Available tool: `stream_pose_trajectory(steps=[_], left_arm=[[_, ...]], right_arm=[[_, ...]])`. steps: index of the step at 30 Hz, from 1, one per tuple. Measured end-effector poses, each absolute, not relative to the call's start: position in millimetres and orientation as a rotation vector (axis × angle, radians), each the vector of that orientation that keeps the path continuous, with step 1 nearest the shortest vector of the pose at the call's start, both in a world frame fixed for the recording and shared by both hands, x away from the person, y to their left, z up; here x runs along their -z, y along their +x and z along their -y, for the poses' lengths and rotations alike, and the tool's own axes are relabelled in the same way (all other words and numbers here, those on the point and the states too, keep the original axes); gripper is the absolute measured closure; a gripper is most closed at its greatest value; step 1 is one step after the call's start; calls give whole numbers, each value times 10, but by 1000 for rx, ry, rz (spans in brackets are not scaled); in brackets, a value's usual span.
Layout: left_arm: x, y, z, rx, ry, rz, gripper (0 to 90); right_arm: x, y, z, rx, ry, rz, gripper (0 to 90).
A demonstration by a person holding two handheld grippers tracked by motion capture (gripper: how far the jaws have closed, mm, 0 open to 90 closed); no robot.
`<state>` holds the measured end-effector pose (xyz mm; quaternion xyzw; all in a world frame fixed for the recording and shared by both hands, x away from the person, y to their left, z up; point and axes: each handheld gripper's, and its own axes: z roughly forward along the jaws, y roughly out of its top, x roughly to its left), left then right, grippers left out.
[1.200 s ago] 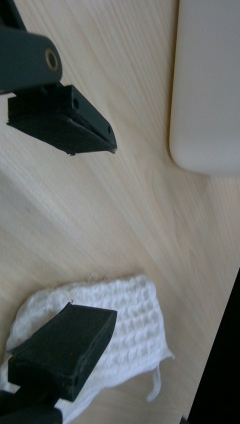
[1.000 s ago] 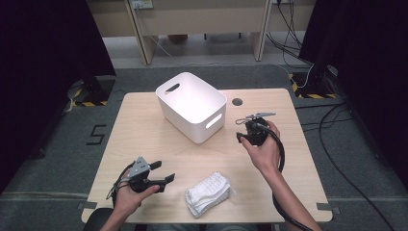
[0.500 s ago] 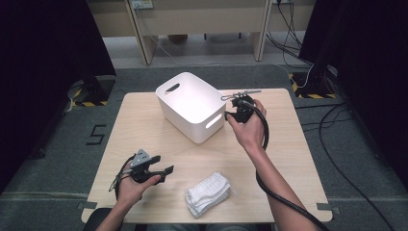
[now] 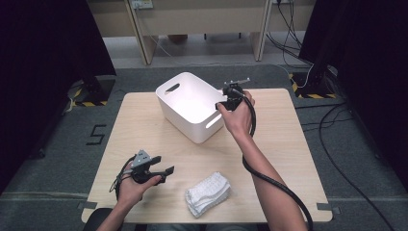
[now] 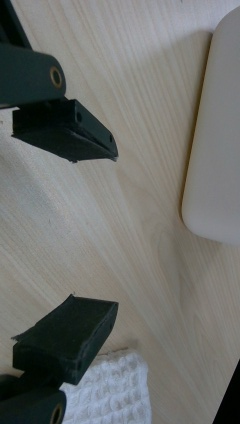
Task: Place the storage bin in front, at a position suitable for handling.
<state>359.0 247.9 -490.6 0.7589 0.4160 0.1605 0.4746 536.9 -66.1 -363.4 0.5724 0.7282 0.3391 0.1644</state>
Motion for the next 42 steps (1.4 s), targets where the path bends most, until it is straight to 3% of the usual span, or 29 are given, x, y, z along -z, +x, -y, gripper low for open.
stream_pose_trajectory(steps=[9, 17, 37, 40, 42], left_arm=[[4876, 3601, -2493, -412, 1865, -999, 242], [4782, 3672, -2574, -440, 1845, -1011, 245], [4241, 3949, -2733, -498, 1710, -1049, 336], [4163, 4037, -2680, -465, 1713, -1053, 341], [4128, 4099, -2635, -454, 1721, -1051, 360]], right_arm=[[3732, 5503, 602, -907, 1690, -2068, 485], [3722, 5511, 587, -882, 1690, -2086, 538], [3629, 5283, 939, -715, 1609, -2154, 774], [3618, 5242, 988, -695, 1589, -2171, 761], [3595, 5187, 1018, -735, 1608, -2156, 661]])
